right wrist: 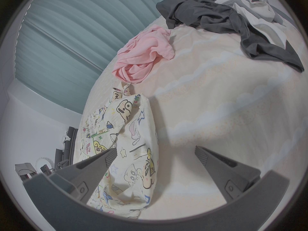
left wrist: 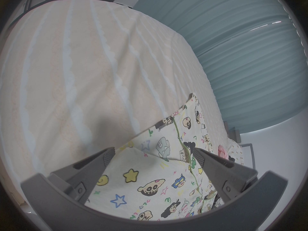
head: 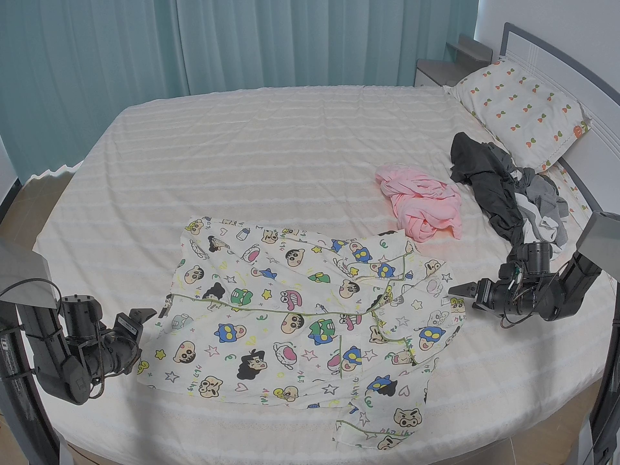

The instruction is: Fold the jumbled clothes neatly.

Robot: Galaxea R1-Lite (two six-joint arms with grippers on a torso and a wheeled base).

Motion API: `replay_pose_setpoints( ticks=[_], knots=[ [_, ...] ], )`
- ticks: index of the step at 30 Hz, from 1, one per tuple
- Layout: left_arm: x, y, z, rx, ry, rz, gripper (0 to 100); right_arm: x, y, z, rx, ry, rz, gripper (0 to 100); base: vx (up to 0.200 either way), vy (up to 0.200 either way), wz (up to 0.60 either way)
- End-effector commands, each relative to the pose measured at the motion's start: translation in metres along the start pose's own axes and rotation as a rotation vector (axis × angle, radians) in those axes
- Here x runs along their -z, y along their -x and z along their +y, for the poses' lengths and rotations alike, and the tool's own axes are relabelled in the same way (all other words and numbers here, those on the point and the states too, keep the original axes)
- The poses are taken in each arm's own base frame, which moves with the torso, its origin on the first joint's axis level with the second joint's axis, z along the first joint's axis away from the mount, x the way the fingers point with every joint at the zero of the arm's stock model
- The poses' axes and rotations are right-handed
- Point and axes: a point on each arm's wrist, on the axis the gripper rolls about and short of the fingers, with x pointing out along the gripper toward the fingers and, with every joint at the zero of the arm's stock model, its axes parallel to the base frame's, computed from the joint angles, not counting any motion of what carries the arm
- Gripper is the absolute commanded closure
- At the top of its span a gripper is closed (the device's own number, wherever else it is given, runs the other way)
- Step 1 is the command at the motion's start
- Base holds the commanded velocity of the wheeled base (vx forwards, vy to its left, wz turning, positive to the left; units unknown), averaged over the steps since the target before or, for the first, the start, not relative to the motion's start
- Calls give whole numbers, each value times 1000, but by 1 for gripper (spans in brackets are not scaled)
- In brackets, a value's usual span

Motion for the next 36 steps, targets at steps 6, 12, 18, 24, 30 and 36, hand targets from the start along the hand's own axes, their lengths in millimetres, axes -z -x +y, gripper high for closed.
replay_pose_setpoints(
  ticks=[6,12,18,24,30,36],
  knots=[
    [29,-15,-16,31,-67,13,0,0,-1,2,-5,4,2,0,0,0,0],
    [42,-9,-15,18,-59,58,0,1,-1,3,-7,5,5,0,0,0,0],
    [68,13,-14,11,-109,191,100,1,-1,3,-7,5,5,0,0,0,0],
    [74,15,-2,-38,-176,238,100,1,-1,3,-7,4,4,0,0,0,0],
    [70,17,1,-35,-246,207,100,1,-1,3,-8,7,1,0,0,0,0],
    [34,14,-14,83,-140,26,100,0,-1,3,-7,8,-1,0,0,0,0]
  ],
)
